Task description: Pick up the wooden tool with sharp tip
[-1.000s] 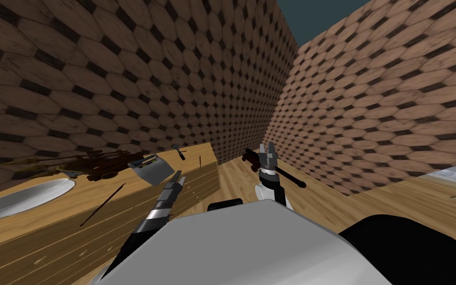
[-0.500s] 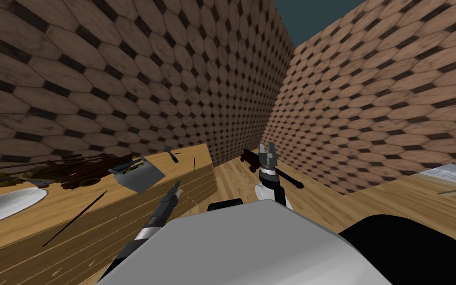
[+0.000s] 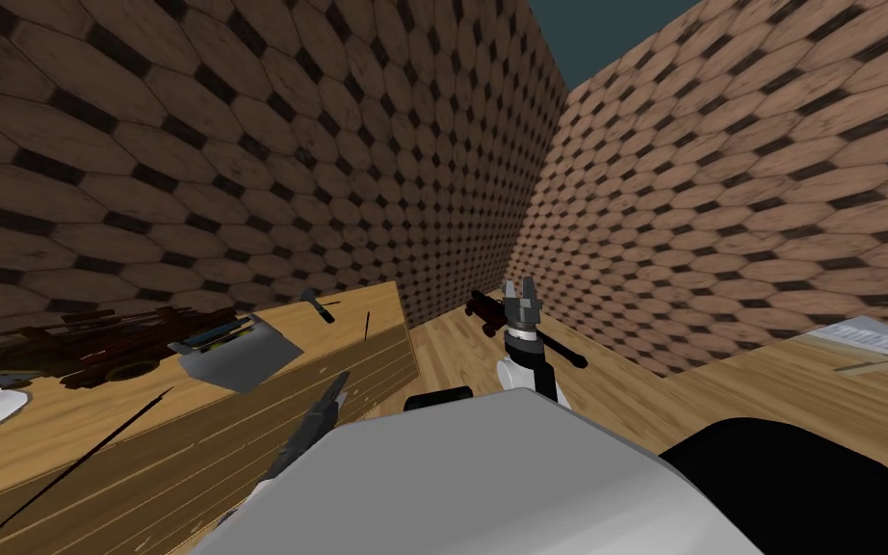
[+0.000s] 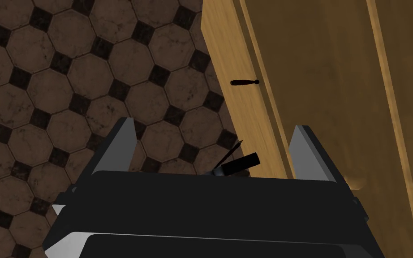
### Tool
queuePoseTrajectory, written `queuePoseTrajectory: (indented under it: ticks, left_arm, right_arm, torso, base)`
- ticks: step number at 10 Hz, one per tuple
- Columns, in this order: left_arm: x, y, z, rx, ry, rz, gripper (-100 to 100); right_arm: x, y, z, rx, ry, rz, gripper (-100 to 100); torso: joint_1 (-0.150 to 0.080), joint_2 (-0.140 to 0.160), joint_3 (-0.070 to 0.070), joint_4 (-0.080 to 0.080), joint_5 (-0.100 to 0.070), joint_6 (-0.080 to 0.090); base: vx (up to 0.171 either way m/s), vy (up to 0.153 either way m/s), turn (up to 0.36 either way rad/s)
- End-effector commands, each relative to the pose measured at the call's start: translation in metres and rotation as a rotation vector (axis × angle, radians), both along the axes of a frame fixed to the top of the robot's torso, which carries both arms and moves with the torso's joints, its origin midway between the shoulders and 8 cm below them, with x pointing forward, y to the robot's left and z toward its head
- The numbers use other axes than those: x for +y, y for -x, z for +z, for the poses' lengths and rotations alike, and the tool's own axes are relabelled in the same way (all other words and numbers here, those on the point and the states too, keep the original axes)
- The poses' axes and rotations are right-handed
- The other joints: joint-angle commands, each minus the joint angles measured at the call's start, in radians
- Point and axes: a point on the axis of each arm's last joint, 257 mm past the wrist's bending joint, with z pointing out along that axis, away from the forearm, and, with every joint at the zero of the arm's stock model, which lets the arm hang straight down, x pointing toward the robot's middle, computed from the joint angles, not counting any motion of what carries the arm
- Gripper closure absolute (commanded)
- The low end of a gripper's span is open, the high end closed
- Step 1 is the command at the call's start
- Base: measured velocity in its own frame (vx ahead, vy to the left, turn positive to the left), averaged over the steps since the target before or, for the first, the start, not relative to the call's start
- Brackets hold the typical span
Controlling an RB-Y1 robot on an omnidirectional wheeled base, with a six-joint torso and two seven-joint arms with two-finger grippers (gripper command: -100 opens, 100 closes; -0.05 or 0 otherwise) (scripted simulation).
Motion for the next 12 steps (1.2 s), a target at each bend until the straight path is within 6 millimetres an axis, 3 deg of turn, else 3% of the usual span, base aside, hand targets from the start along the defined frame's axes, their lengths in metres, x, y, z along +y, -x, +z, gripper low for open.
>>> queuePoseTrajectory:
  ticks: [1,2,6,8,12]
  left_arm:
    - [0.002,0.016,-0.007,0.042,-0.011,0.001,-100]
    - [0.003,0.02,-0.009,0.052,-0.011,0.004,-100]
    - [0.013,0.07,-0.042,0.213,-0.051,0.0,-100]
    - [0.024,0.112,-0.064,0.344,-0.092,-0.017,-100]
    - [0.038,0.17,-0.081,0.504,-0.13,-0.027,-100]
  right_arm:
    - [0.0,0.0,0.0,0.0,0.0,0.0,0]
    - [0.0,0.0,0.0,0.0,0.0,0.0,0]
    - [0.0,0.0,0.0,0.0,0.0,0.0,0]
    - [0.0,0.0,0.0,0.0,0.0,0.0,0]
    - [0.0,0.0,0.0,0.0,0.0,0.0,0]
  torso:
    - [0.0,0.0,0.0,0.0,0.0,0.0]
    - [0.0,0.0,0.0,0.0,0.0,0.0]
    - [-0.001,-0.002,-0.001,0.0,0.0,0.0]
    - [-0.001,-0.002,-0.001,-0.001,0.0,0.0]
    - [0.001,-0.002,-0.002,-0.001,0.0,0.0]
  base:
    - [0.061,-0.075,-0.041]
    - [0.022,-0.034,0.004]
    - [0.071,-0.084,-0.056]
    - [0.104,-0.098,-0.134]
    - [0.094,-0.071,-0.065]
